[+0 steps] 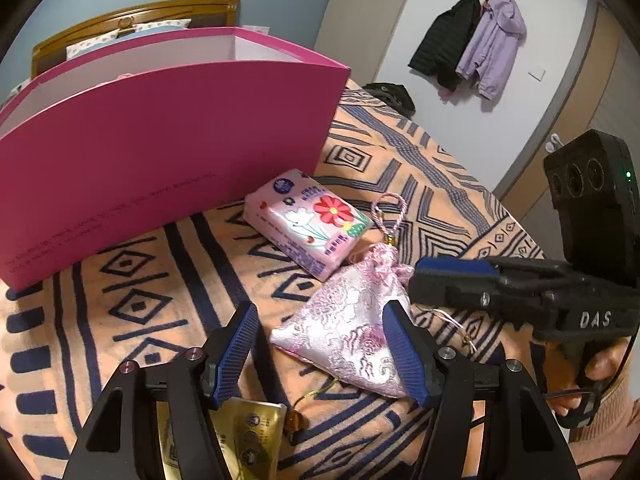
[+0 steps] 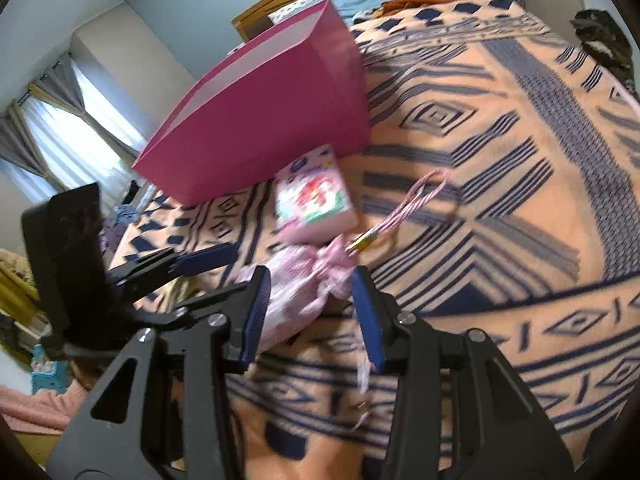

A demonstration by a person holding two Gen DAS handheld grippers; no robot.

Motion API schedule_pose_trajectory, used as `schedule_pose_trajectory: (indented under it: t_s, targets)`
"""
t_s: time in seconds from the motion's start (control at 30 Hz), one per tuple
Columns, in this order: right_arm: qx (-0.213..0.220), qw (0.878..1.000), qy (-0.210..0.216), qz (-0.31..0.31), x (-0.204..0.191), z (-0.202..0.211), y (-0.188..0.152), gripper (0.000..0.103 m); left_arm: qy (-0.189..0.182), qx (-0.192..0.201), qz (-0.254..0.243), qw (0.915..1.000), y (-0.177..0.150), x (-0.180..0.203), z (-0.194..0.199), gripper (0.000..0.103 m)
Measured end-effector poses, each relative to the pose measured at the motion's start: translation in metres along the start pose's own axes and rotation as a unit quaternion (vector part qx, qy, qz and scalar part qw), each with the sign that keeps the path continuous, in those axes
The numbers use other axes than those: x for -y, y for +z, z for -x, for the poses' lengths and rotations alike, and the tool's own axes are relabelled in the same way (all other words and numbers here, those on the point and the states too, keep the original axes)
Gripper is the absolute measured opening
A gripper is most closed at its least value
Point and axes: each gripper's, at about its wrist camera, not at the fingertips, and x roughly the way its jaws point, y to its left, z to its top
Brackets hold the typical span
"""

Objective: Organize objects
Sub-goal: 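Close the right gripper on the pouch's gathered neck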

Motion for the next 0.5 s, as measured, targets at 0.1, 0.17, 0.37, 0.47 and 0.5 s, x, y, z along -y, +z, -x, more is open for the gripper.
schedule_pose_trajectory:
  t_s: [0.1, 0.17, 0.37, 0.47, 0.5]
  targets:
    - [-0.008, 1.000, 0.004, -0.008, 0.001, -0.005, -0.003, 0.044, -0.006, -0.005, -0.004, 1.0000, -0.002, 0.000, -0.001, 0.060]
    - [-0.012, 1.000, 0.006, -0.022, 0.005, -0.008, -0.003, 0.044, -0.008, -0.008, -0.004, 0.9999, -0.003, 0.000, -0.001, 0.060]
    - [-0.013, 0.998, 0.014, -0.058, 0.017, -0.015, 0.000, 0.044, -0.034, -0.020, -0.014, 0.9991, -0.006, 0.008, -0.001, 0.059]
    - [-0.010, 0.998, 0.014, -0.061, 0.018, -0.015, 0.002, 0.044, -0.039, -0.026, -0.031, 0.9984, -0.010, 0.017, -0.003, 0.059]
    - [-0.010, 0.998, 0.015, -0.061, 0.018, -0.014, 0.002, 0.044, -0.044, -0.027, -0.034, 0.9981, -0.011, 0.018, -0.003, 0.059]
